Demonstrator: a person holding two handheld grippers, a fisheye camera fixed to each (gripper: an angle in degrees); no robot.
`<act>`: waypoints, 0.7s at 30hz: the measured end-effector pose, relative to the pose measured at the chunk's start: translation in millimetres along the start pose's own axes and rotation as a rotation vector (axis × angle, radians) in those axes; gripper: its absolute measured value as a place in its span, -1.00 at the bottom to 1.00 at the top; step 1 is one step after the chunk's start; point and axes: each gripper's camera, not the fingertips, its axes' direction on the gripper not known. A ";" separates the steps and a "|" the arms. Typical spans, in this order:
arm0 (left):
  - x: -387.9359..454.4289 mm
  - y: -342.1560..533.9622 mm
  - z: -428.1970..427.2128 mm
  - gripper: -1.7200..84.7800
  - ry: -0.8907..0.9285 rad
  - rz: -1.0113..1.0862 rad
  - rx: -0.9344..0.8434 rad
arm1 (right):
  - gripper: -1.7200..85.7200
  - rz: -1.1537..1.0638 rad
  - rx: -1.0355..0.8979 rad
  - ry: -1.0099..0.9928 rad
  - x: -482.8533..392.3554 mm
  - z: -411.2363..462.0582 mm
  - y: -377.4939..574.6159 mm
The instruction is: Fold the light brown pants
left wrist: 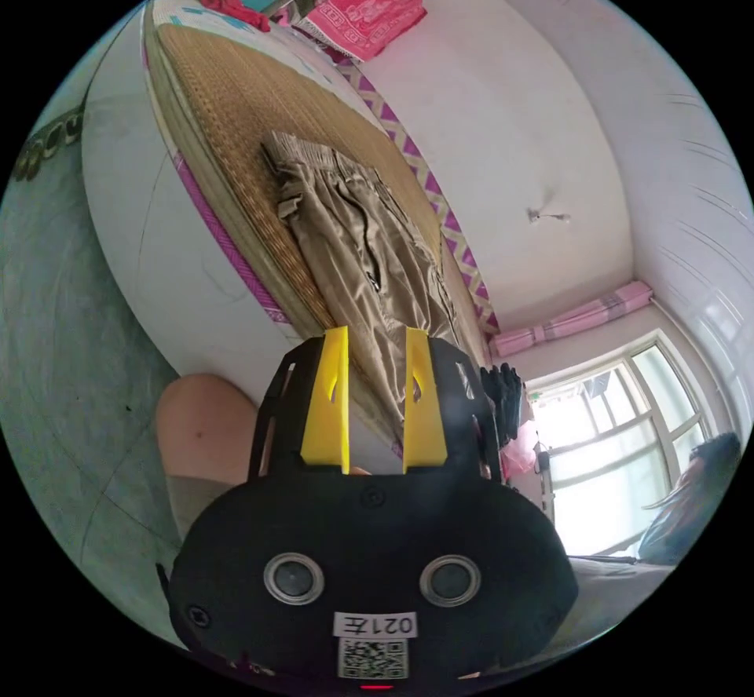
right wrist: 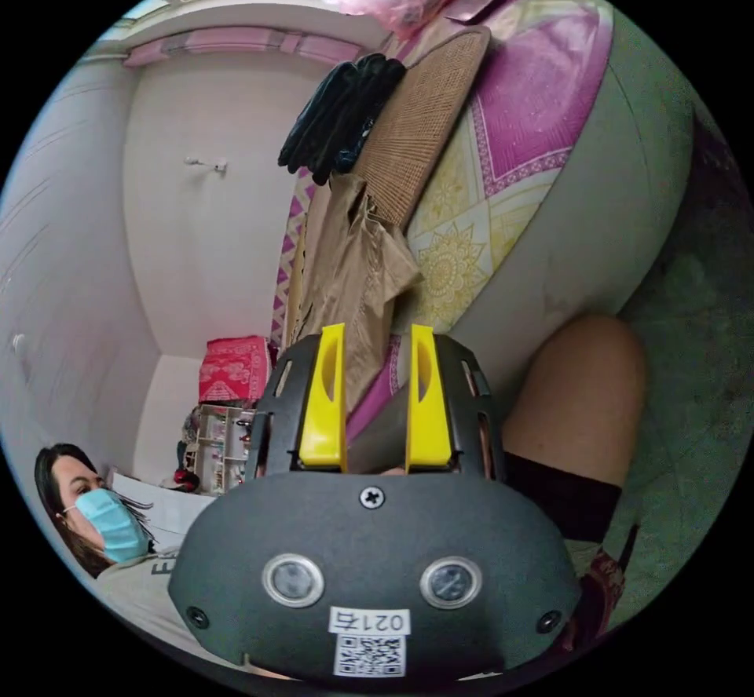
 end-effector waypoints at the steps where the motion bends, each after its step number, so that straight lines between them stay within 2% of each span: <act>1: -3.7 -4.3 -1.0 -0.72 0.004 -0.012 0.001 | -0.71 0.012 0.003 -0.017 3.5 0.0 -0.4; 21: -58.5 -53.2 -11.4 -0.70 -0.042 -0.078 -0.042 | -0.84 0.020 -0.010 -0.069 58.8 -19.9 3.9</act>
